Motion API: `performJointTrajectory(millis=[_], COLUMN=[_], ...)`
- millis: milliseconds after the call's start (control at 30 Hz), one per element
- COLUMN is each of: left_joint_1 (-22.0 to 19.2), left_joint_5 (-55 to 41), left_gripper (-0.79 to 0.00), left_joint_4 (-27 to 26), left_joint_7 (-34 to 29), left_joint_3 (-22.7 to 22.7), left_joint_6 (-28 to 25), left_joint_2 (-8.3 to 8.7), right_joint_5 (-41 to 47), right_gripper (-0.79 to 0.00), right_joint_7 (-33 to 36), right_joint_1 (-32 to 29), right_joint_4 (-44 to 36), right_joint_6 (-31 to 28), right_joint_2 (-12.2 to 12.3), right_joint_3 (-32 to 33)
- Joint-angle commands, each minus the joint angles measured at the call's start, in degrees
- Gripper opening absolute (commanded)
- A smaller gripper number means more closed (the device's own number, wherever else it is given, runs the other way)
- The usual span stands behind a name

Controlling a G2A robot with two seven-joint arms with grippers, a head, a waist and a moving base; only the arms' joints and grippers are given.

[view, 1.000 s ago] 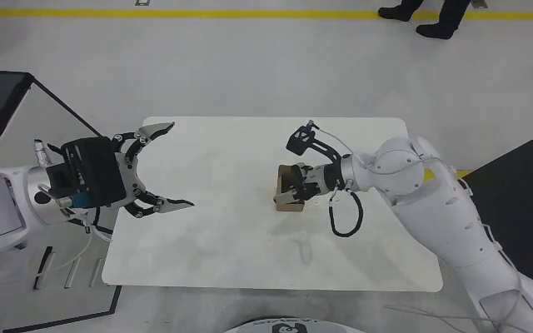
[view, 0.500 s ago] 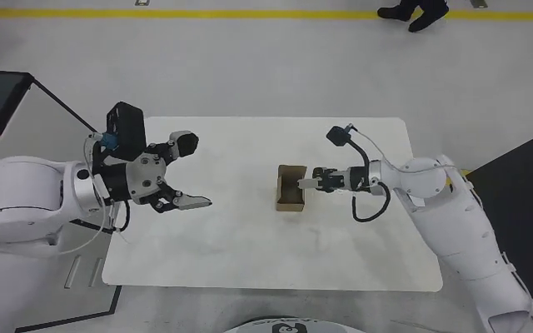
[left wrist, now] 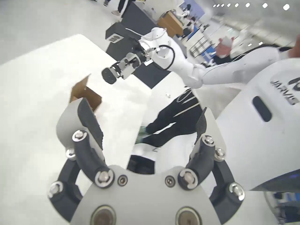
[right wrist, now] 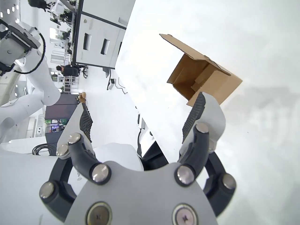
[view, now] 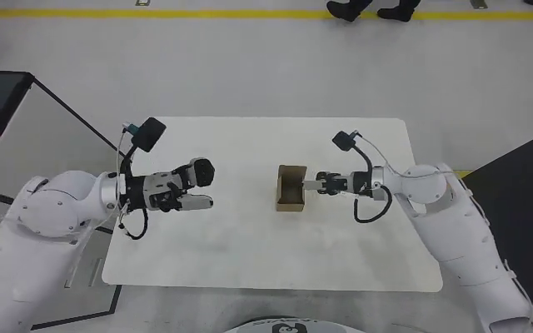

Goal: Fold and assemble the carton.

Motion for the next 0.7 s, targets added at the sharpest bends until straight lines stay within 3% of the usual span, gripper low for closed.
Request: performJointTrajectory(millis=[0,33,67,100,133,367,467,667], left_joint_1=[-1.9,-3.0,-3.5,-3.5,-3.5,-3.1,-2.1,-6.6], left_joint_5=[-4.7,-3.7,-2.8,-2.8,-2.8,-3.9,-8.9,-11.8], left_gripper=[0.000,-0.409,-0.785,-0.785,-0.785,-0.785,-0.785,-0.785], left_joint_4=[1.9,2.0,2.0,2.0,2.0,2.3,5.4,10.9], left_joint_7=[-1.2,-2.4,-2.7,-2.7,-2.7,-1.9,-1.1,-1.1], left_joint_3=[2.0,2.4,2.4,2.4,2.4,2.8,6.4,17.1], left_joint_6=[2.3,2.4,2.2,2.2,2.2,2.8,7.5,10.3], left_joint_2=[-0.22,-0.25,-0.24,-0.24,-0.24,-0.34,-0.90,-3.07], right_joint_5=[1.4,2.1,2.8,3.0,3.0,3.0,2.5,5.9], right_gripper=[0.000,0.000,-0.179,-0.557,-0.785,-0.785,-0.785,-0.785], right_joint_7=[-0.2,-0.1,0.0,0.0,0.0,0.0,-1.0,-3.8], right_joint_1=[-0.9,-1.2,-1.5,-1.5,-1.5,-1.5,-1.9,-2.7], right_joint_4=[1.0,1.3,2.0,2.5,2.5,2.5,2.6,7.0], right_joint_6=[-0.4,-1.1,-1.6,-1.4,-1.4,-1.4,-1.4,-2.1], right_joint_2=[0.1,0.2,0.2,0.3,0.3,0.3,0.2,-0.1], right_joint_3=[0.9,1.2,1.4,1.6,1.6,1.6,1.2,0.5])
